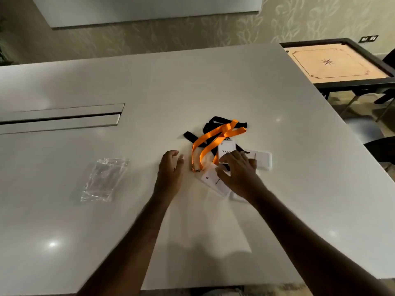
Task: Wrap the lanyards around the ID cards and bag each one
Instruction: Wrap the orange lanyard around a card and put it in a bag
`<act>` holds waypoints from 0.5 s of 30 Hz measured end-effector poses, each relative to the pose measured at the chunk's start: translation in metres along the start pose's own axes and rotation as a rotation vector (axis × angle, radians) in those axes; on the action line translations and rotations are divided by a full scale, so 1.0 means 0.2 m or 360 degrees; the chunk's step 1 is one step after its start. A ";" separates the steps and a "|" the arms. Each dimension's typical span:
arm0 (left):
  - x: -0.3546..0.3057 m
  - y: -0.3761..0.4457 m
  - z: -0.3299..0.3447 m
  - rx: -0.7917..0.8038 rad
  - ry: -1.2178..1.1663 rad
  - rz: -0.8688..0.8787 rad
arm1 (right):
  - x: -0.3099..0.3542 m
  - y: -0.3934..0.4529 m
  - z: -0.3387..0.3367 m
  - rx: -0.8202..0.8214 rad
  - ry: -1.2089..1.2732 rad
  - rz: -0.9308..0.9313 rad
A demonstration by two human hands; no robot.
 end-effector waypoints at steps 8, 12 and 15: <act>-0.02 -0.10 0.04 0.0080 -0.0369 -0.0165 | 0.03 0.02 0.03 0.0140 -0.0121 -0.0041; -0.02 -0.14 0.07 0.0100 -0.0421 -0.0219 | 0.04 0.05 0.03 0.0197 -0.0069 0.0021; -0.02 -0.14 0.07 0.0086 -0.0414 -0.0246 | 0.05 0.07 0.01 0.0227 0.0069 0.0093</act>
Point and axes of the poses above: each hand's wrist, its own y-axis towards the middle knuckle, its own z-axis out of the palm, x = y × z, the point moved 2 cm from there along y, towards the middle knuckle, and after that the axes turned 12 degrees about y, right-handed, at the moved point
